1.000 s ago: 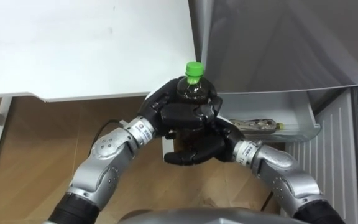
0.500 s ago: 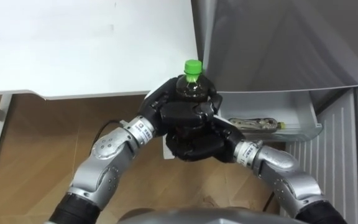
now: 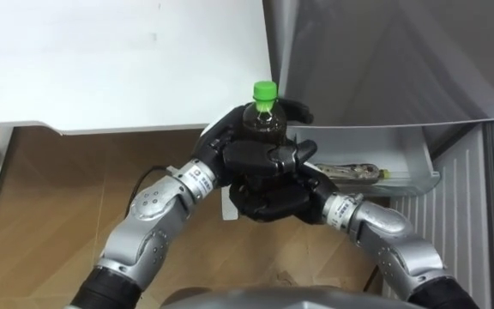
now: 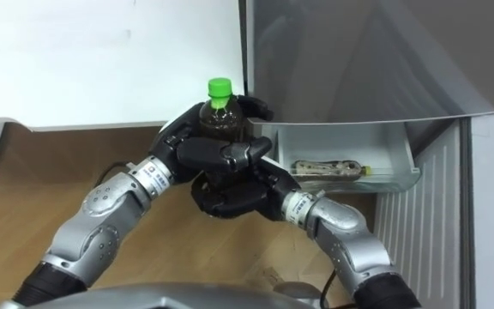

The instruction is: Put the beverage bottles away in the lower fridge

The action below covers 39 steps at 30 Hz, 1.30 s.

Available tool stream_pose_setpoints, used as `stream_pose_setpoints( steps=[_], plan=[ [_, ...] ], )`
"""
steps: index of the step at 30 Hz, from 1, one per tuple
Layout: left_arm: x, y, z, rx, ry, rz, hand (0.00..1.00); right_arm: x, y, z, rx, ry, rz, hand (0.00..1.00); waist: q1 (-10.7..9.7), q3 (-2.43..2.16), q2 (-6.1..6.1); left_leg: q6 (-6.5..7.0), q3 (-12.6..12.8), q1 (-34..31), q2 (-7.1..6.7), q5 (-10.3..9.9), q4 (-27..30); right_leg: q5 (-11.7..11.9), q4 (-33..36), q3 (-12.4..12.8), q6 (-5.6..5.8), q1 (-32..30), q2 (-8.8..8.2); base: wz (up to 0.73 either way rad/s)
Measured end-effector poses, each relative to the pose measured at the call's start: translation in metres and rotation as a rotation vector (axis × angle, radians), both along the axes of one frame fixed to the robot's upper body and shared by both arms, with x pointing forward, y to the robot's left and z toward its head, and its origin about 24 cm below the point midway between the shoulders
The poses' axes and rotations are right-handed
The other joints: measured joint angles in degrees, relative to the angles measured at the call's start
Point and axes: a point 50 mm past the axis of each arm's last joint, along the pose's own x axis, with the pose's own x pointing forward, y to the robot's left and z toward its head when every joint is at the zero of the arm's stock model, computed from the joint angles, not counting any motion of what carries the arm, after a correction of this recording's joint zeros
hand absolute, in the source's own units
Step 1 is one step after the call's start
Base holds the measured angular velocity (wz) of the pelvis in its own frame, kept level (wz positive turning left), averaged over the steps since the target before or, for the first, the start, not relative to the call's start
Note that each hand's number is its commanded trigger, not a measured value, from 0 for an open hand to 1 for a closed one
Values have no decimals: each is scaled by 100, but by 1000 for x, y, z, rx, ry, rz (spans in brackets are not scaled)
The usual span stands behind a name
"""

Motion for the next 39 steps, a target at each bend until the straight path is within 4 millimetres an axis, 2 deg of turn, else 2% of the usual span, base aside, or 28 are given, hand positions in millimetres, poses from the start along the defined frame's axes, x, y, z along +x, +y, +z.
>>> stream_pose_setpoints(
  steps=[7,12,16,20,33,34,35,36,37,39],
  plan=[
    [0,0,0,4,0,10,0,0,2,-1,0,2,-12,100,3,4,1,-3,-14,11,0,-3,-10,1,2,-5,-1,16,0,0],
    [1,0,1,7,-4,18,0,0,3,0,1,1,-16,100,4,30,-3,-3,-16,12,1,-3,-29,1,7,-7,-1,12,0,0],
    [3,1,9,11,-38,26,0,3,4,4,14,-38,-25,100,2,39,-21,-3,-11,9,1,-3,-38,1,-7,-8,-1,12,0,0],
    [5,3,20,21,-84,28,0,7,7,10,33,-85,-32,100,-16,37,-26,-2,-11,9,0,-3,-36,1,-7,-17,-1,19,-4,0],
    [7,3,27,44,-128,36,0,9,6,13,42,-116,-40,100,0,36,-23,-2,-17,8,1,-3,-53,2,-6,-31,-2,15,-6,0],
    [7,3,29,48,-137,35,0,10,5,13,45,-123,-42,99,0,36,-22,-2,-17,12,1,-3,-53,2,-6,-30,-3,20,-6,0],
    [7,3,30,47,-141,35,0,10,5,14,49,-128,-43,90,-8,36,-18,-2,-17,15,1,-3,-51,2,-6,-30,-3,27,-6,0],
    [7,3,30,47,-141,35,0,10,5,14,51,-127,-44,91,-7,36,-16,-2,-17,15,1,-3,-50,2,-6,-30,-3,29,-6,0],
    [7,3,30,47,-141,35,0,10,5,14,52,-126,-45,100,-6,38,-12,-2,-17,15,1,-3,-49,3,-6,-30,-3,30,-6,0],
    [7,3,30,48,-141,36,0,9,5,13,56,-123,-45,100,10,42,-2,-2,-17,14,3,-3,-47,4,-6,-30,-5,30,-6,0]
  ],
)
